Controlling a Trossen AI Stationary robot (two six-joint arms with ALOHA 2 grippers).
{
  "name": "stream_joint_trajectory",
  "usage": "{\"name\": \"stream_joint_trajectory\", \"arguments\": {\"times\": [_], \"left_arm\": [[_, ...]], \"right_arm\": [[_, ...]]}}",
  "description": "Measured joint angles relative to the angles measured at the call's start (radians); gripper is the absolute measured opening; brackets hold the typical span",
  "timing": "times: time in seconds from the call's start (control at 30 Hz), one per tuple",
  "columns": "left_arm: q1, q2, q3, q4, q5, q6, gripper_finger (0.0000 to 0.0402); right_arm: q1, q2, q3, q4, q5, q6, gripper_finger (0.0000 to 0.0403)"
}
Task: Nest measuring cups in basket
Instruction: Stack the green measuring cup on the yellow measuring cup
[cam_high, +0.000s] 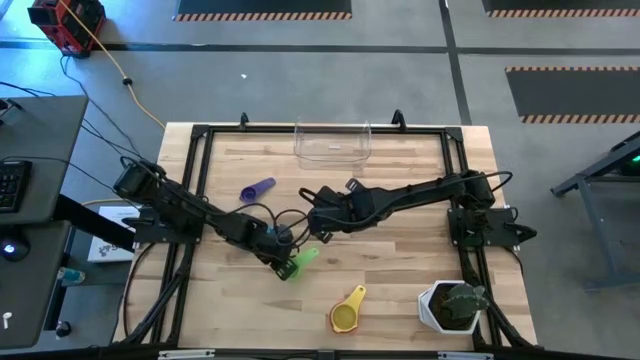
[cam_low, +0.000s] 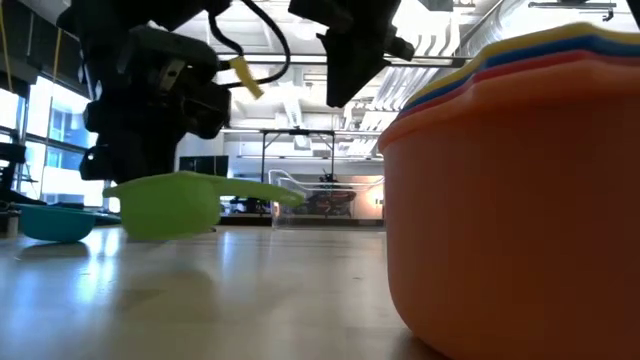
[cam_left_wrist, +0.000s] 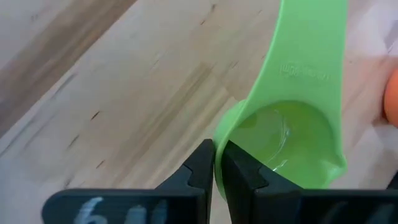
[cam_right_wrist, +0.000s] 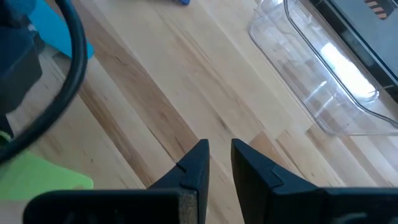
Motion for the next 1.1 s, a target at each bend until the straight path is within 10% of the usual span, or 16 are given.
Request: {"name": "stream_joint_trajectory", "arguments": {"times": [1.1], "left_arm": [[0.012, 0.006, -0.001, 0.065, 0.049, -0.027, 0.0021]], "right_arm": [[0.0, 0.0, 0.0, -0.007, -0.006, 0.0, 0.0059]]}}
